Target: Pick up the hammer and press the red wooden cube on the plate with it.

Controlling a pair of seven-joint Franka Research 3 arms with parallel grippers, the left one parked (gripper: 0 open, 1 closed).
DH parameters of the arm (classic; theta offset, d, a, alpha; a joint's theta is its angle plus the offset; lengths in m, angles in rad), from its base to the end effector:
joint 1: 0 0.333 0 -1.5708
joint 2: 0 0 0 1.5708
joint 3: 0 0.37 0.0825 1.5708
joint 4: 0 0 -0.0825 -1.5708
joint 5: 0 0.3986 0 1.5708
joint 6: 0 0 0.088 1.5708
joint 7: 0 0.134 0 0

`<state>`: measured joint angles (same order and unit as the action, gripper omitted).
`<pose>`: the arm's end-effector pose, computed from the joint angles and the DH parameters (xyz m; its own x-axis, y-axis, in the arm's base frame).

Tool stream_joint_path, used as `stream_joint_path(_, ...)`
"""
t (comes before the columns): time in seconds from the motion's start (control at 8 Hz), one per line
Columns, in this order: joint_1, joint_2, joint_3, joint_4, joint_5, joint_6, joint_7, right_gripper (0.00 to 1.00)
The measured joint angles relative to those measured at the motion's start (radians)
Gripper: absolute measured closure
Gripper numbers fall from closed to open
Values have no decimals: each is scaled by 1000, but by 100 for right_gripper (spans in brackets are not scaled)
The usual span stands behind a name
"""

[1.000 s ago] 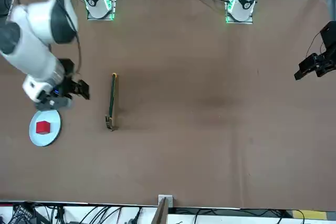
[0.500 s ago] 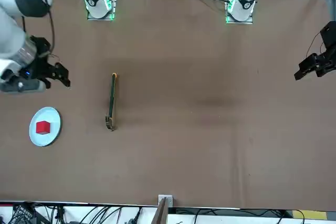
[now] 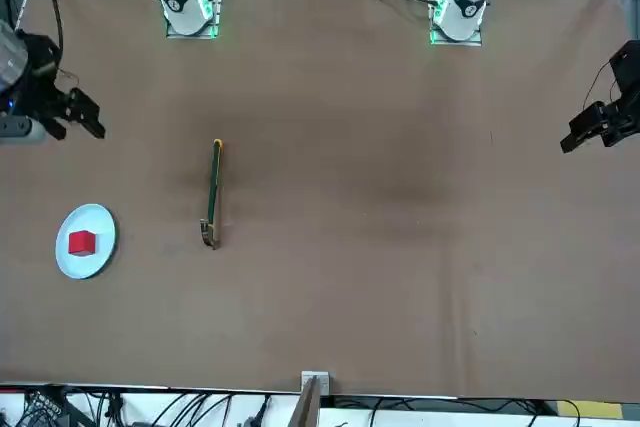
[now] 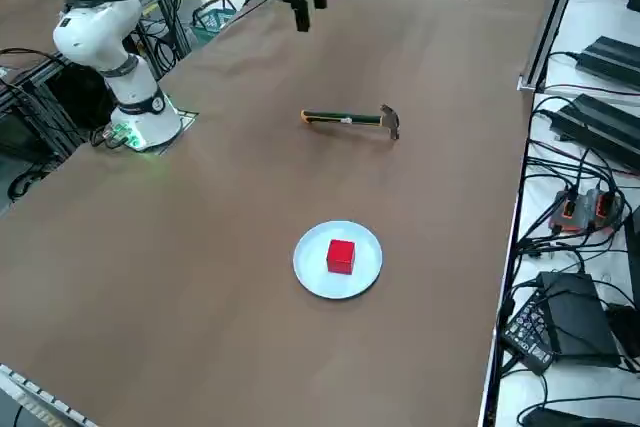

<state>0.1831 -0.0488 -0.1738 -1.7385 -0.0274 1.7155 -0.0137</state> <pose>0.5616 -0.0003 0.6091 0.9993 0.0269 0.0248 0.0265 -0.9995 0.0191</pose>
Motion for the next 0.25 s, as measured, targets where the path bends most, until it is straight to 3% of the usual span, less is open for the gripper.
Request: stream_joint_path(0.25,-64,-47,58,-34,-1,-38,0,0)
